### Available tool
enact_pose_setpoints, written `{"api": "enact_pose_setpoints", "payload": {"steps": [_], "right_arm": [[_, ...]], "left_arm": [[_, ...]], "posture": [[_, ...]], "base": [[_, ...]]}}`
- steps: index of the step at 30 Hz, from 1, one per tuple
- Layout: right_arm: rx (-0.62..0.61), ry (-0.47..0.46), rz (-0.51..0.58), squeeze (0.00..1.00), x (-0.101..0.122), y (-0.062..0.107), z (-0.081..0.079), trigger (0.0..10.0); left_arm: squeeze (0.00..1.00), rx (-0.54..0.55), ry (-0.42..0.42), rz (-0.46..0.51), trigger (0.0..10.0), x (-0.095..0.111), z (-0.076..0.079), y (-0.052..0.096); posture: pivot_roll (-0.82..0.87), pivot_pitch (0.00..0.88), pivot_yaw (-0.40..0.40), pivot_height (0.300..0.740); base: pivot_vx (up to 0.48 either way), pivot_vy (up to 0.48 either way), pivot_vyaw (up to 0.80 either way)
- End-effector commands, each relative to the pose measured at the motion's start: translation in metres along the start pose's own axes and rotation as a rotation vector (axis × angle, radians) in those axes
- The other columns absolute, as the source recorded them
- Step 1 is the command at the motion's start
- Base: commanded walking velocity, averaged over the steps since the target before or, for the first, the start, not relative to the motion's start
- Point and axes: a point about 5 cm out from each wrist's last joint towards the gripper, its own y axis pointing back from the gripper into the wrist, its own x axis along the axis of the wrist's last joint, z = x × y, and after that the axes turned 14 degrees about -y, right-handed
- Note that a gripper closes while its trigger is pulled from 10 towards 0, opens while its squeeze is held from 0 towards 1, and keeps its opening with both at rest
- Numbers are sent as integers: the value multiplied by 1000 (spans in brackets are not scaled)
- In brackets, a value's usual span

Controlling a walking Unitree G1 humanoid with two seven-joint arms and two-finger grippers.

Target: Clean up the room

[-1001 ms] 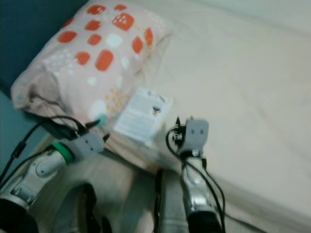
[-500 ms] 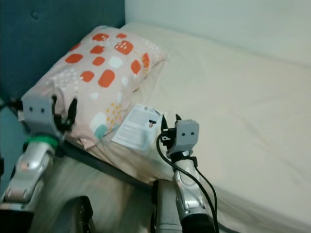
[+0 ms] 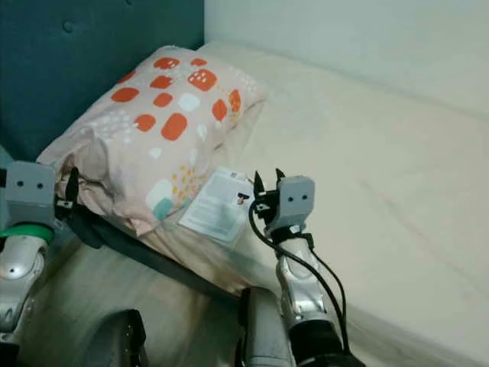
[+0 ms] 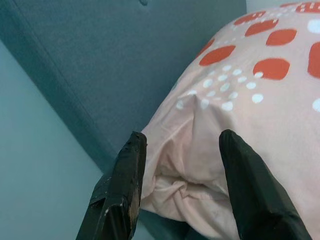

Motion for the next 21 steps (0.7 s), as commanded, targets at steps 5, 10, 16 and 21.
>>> {"api": "enact_pose_setpoints", "payload": {"steps": [5, 10, 16, 21], "right_arm": [[-38, -23, 19, 0, 6, -2, 12, 10000], [-44, -29, 24, 0, 6, -2, 14, 10000], [-54, -33, 24, 0, 7, -5, 18, 10000], [-75, -35, 12, 0, 4, -5, 23, 10000]], "left_arm": [[0, 0, 74, 52, 10000, 28, -5, -13], [0, -25, 124, 9, 10000, 22, 0, -12], [0, -56, 203, -11, 10000, 25, 16, -11], [0, -101, 230, 0, 10000, 34, 29, -11]], "posture": [[-33, 12, 25, 610], [-34, 7, 24, 630], [-21, 0, 14, 653], [-25, 4, 11, 668]], "base": [[0, 0, 0], [0, 0, 0], [0, 0, 0], [0, 0, 0]]}}
